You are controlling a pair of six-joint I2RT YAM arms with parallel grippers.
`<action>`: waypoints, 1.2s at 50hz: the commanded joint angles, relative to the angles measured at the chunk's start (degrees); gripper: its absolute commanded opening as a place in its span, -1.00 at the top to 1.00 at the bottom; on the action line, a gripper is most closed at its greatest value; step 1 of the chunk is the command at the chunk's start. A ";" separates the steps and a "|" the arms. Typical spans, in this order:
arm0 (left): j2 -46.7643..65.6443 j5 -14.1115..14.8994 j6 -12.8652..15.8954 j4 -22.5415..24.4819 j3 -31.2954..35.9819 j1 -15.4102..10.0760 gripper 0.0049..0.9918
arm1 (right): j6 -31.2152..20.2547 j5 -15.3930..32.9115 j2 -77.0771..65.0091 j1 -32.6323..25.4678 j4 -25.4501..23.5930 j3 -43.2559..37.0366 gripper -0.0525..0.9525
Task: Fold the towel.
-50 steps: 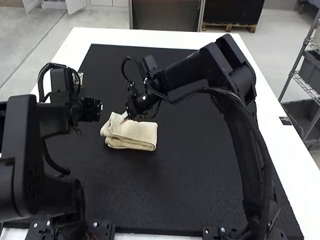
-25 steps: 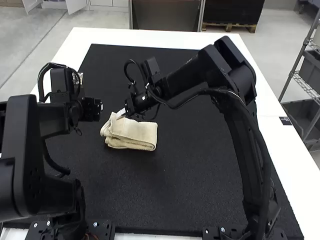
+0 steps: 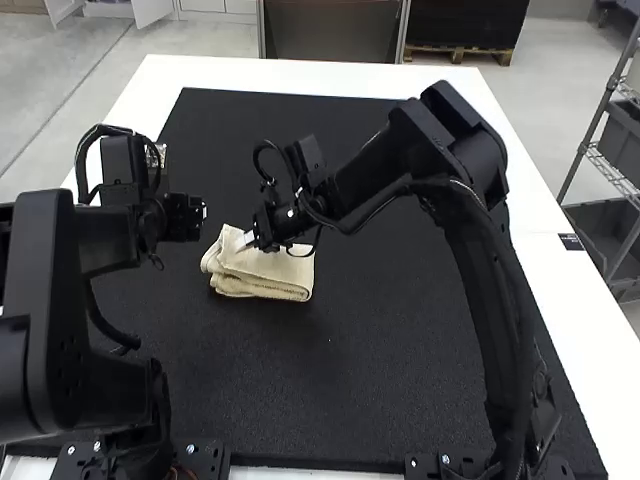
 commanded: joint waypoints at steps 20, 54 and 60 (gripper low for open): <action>0.07 0.90 -0.82 1.37 -0.24 0.46 -0.92 | -0.52 1.41 6.52 -0.82 5.23 -1.61 0.93; -0.63 0.99 -2.84 2.07 3.18 0.46 -0.92 | 2.47 1.32 -15.19 -7.07 5.15 -6.01 0.93; -0.90 0.99 -3.54 2.07 4.42 0.46 -0.92 | 2.65 1.58 -20.03 -8.91 5.67 -9.26 0.93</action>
